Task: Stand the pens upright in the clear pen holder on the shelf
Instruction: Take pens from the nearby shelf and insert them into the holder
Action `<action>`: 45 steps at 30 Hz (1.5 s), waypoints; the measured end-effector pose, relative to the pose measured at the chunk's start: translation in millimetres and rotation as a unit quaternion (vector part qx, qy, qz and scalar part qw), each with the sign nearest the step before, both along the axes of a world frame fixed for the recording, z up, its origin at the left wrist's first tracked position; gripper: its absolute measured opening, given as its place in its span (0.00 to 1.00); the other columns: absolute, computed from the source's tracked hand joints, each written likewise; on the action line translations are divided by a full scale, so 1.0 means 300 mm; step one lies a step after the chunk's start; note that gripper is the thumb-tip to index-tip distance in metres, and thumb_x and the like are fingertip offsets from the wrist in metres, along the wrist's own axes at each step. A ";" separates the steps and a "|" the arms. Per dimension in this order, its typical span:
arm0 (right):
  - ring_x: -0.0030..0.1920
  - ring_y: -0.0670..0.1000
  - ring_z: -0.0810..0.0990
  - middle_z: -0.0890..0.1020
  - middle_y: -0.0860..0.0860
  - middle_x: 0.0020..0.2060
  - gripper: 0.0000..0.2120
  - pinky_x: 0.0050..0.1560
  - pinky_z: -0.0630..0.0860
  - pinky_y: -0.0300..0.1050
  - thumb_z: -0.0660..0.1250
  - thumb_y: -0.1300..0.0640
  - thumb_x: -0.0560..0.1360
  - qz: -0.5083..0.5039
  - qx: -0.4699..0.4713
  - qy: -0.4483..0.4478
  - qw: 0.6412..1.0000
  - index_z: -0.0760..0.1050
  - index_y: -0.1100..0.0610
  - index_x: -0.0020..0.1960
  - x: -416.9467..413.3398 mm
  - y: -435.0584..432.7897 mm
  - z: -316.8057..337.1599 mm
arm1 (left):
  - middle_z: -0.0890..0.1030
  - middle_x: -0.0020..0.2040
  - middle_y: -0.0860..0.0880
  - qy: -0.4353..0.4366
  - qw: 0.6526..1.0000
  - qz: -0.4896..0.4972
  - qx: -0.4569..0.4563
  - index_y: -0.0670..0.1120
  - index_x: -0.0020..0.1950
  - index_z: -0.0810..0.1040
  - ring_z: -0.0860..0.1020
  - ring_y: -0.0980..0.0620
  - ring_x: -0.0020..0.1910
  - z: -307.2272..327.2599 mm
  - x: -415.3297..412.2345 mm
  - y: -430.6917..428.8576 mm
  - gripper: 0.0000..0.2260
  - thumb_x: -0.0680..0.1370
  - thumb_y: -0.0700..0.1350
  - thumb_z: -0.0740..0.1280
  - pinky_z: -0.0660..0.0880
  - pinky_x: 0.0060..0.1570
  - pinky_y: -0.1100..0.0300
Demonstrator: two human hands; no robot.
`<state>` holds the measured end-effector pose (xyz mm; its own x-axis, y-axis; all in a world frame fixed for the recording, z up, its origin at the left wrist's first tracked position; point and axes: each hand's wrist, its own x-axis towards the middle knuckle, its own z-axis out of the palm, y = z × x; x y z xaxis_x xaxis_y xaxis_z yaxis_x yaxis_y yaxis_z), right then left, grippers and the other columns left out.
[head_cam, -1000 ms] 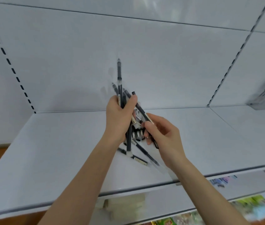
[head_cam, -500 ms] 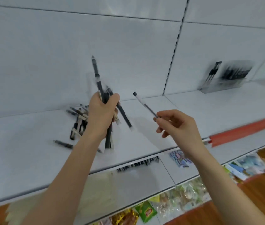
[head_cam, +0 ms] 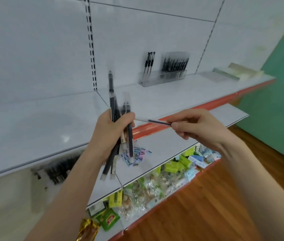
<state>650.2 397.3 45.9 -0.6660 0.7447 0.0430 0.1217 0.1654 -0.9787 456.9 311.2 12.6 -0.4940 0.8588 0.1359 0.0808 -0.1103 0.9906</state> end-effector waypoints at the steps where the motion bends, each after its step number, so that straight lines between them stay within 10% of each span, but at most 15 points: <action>1: 0.27 0.46 0.75 0.78 0.54 0.26 0.08 0.28 0.72 0.34 0.73 0.67 0.62 -0.003 -0.022 0.017 1.000 0.82 0.59 0.40 0.028 0.028 0.003 | 0.77 0.29 0.51 0.012 1.000 -0.002 -0.003 0.42 0.38 0.75 0.72 0.56 0.28 -0.003 0.028 0.025 0.07 0.73 0.44 0.67 0.72 0.32 0.62; 12: 0.36 0.48 0.84 0.83 0.52 0.30 0.06 0.37 0.79 0.32 0.63 0.71 0.72 -0.201 -0.127 0.230 0.944 0.76 0.63 0.41 0.090 0.417 -0.053 | 0.74 0.27 0.54 -0.010 0.999 0.042 0.018 0.41 0.41 0.74 0.71 0.56 0.25 0.001 0.088 0.362 0.07 0.75 0.44 0.66 0.69 0.23 0.65; 17: 0.43 0.48 0.84 0.84 0.52 0.36 0.06 0.48 0.78 0.34 0.65 0.72 0.70 -0.156 -0.073 0.213 0.962 0.77 0.64 0.43 -0.003 0.663 -0.025 | 0.75 0.29 0.54 -0.058 0.994 0.080 0.038 0.41 0.46 0.74 0.71 0.57 0.24 0.021 0.038 0.549 0.07 0.75 0.45 0.66 0.69 0.22 0.66; 30: 0.27 0.41 0.77 0.81 0.49 0.38 0.05 0.30 0.73 0.34 0.61 0.62 0.77 -0.144 0.147 0.084 0.975 0.69 0.53 0.46 -0.257 1.130 0.014 | 0.76 0.30 0.52 -0.087 0.981 0.170 0.032 0.40 0.46 0.73 0.71 0.56 0.23 0.039 -0.016 0.779 0.07 0.76 0.44 0.66 0.70 0.23 0.66; 45: 0.40 0.46 0.81 0.81 0.55 0.45 0.10 0.46 0.77 0.43 0.62 0.59 0.76 -0.007 0.239 0.099 0.966 0.66 0.54 0.57 -0.432 1.495 0.069 | 0.74 0.23 0.54 -0.104 0.940 0.323 0.043 0.39 0.43 0.73 0.70 0.57 0.20 0.025 0.133 1.063 0.08 0.77 0.44 0.65 0.68 0.22 0.66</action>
<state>520.7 845.7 66.6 -0.5998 0.6175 0.5088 -0.0539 0.6033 -0.7957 496.8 630.3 20.1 -0.9317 0.3617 0.0335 -0.0368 -0.1855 0.9820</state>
